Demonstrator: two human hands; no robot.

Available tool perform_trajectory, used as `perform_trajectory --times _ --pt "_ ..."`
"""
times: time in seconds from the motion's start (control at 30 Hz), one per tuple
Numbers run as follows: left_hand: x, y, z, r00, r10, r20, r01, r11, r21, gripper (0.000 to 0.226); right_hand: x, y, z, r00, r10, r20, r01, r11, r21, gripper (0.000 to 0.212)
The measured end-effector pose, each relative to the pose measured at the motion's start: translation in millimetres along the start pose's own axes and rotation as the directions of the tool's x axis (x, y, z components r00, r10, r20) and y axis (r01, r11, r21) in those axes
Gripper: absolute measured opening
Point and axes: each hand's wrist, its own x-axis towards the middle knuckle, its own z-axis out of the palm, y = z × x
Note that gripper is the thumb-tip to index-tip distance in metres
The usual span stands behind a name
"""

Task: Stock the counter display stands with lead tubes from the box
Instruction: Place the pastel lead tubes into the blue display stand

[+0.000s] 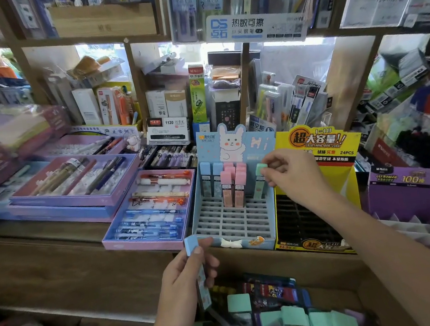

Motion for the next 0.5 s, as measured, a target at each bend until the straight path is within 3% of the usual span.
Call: perform_trajectory --times 0.17,0.33,0.5 --pt "0.0 1.0 0.2 1.000 0.001 0.000 -0.001 1.000 -0.014 0.036 4.4 -3.9 7.8 0.999 0.022 0.027 -0.023 0.999 0.027 0.013" --pt "0.0 -1.7 -2.2 1.000 -0.003 0.000 0.003 0.999 -0.032 0.028 3.5 -8.2 11.9 0.998 -0.014 0.056 0.019 0.995 -0.094 0.014" --pt "2.0 -0.8 -1.3 1.000 -0.005 -0.004 0.005 0.997 -0.081 0.033 3.5 -9.1 16.6 0.996 0.026 0.086 -0.009 0.982 -0.189 0.017"
